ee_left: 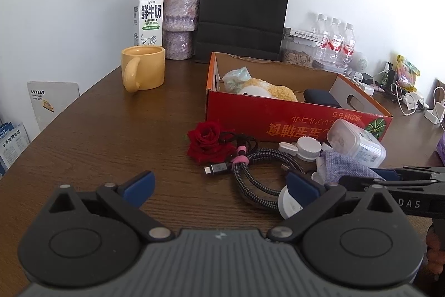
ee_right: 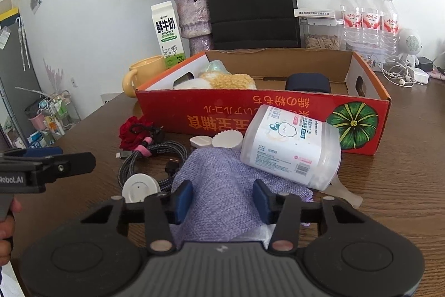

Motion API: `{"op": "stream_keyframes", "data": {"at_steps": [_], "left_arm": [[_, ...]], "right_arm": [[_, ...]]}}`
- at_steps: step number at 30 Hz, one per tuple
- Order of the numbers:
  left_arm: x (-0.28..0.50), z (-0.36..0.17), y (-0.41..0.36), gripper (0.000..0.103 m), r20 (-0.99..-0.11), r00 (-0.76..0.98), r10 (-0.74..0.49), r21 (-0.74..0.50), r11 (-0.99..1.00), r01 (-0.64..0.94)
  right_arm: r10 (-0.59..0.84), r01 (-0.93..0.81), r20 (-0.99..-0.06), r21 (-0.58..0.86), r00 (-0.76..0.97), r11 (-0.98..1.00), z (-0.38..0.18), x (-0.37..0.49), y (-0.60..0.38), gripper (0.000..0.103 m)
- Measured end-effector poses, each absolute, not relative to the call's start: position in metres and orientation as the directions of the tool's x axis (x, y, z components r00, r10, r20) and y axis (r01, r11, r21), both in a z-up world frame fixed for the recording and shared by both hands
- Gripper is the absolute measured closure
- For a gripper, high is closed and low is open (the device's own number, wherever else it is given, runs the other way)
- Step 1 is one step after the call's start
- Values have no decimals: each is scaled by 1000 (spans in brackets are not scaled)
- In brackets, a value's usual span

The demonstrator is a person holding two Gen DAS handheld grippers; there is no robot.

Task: Organize objects
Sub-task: 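Grasp the purple cloth bag with the right gripper and lift it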

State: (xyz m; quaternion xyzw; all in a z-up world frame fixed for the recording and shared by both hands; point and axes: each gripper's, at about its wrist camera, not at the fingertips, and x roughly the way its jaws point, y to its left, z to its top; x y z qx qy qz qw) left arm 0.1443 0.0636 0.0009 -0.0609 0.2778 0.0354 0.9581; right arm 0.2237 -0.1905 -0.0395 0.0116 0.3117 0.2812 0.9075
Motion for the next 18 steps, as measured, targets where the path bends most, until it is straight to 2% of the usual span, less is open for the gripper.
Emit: {"op": "stream_keyframes", "data": {"at_steps": [2, 5, 7, 18], "left_arm": [[144, 1, 63, 0, -537, 843, 34, -95, 990, -100], [144, 1, 61, 0, -537, 843, 29, -93, 991, -93], [144, 1, 59, 0, -537, 843, 27, -90, 992, -90], [145, -6, 39, 0, -554, 832, -1, -66, 997, -42]], "right_arm": [[536, -502, -545, 226, 645, 835, -38, 224, -197, 76], [547, -502, -524, 241, 653, 831, -35, 222, -203, 91], [553, -507, -509, 242, 659, 827, -33, 218, -206, 95], [558, -516, -407, 218, 723, 828, -12, 193, -228, 99]]}}
